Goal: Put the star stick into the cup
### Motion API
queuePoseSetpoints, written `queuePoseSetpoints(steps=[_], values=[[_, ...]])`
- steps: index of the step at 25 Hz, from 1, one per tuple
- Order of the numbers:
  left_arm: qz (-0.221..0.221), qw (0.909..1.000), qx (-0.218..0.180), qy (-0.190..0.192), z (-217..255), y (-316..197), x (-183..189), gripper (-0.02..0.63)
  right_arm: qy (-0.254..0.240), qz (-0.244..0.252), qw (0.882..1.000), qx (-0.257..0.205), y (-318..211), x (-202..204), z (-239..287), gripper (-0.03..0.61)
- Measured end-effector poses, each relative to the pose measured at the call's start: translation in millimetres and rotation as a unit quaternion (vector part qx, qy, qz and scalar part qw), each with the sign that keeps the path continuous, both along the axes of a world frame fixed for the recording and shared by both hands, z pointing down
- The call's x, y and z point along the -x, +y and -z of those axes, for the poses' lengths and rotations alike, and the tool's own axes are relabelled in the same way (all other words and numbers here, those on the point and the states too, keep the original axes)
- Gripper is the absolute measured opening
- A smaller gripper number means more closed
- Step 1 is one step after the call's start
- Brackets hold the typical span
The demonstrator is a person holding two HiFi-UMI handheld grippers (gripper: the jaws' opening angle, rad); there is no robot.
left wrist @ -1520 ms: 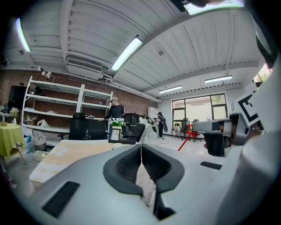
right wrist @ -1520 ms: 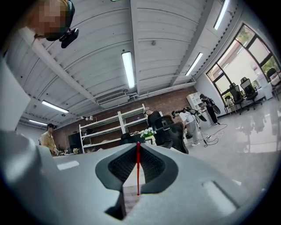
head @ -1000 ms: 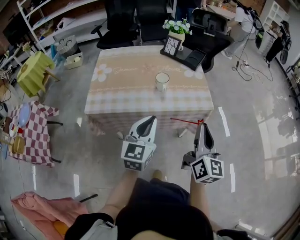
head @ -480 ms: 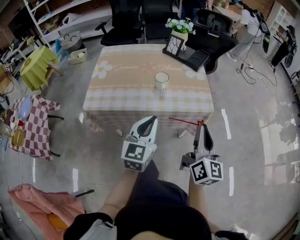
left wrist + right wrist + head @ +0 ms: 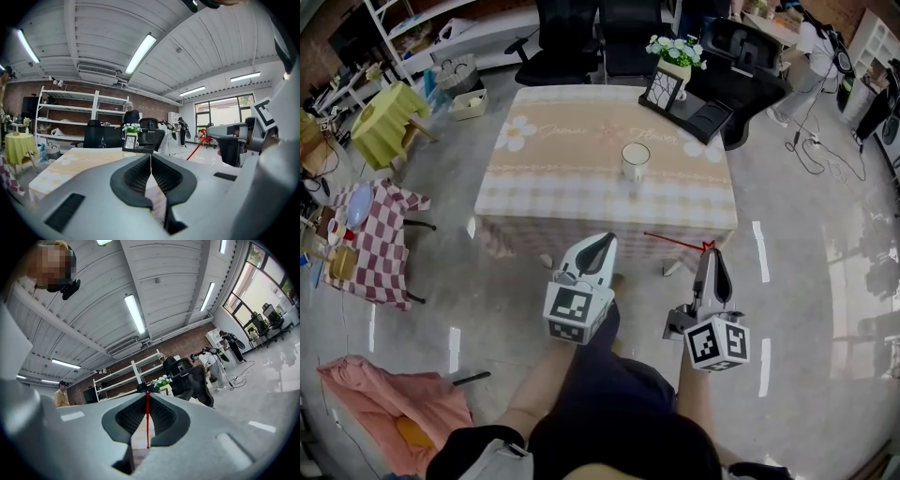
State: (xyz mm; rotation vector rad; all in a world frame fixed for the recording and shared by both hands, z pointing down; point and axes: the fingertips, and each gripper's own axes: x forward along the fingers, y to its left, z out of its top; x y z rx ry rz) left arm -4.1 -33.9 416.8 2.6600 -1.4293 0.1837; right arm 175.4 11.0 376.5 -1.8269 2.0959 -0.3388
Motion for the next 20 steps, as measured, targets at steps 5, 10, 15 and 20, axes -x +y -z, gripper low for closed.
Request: queuePoseSetpoints(steps=[5, 10, 15, 20], values=[[0.005, 1.0, 0.006, 0.001, -3.7, -14.2, 1.8, 0.012, 0.0, 0.0, 1.0, -0.001, -13.6, -1.8, 1.5, 0.018], [-0.001, 1.0, 0.003, 0.007, -0.9, -36.1, -5.1, 0.012, 0.004, 0.0, 1.0, 0.0, -34.5, -4.0, 4.0, 0.018], [0.0, 0.9999, 0.012, 0.01, -3.2, -60.2, -9.3, 0.012, 0.009, -0.002, 1.0, 0.004, -57.8, -8.8, 5.7, 0.018], [-0.007, 0.9999, 0.01, 0.012, 0.9, -90.1, -14.7, 0.012, 0.014, -0.004, 1.0, 0.006, -88.0, -13.1, 9.9, 0.018]])
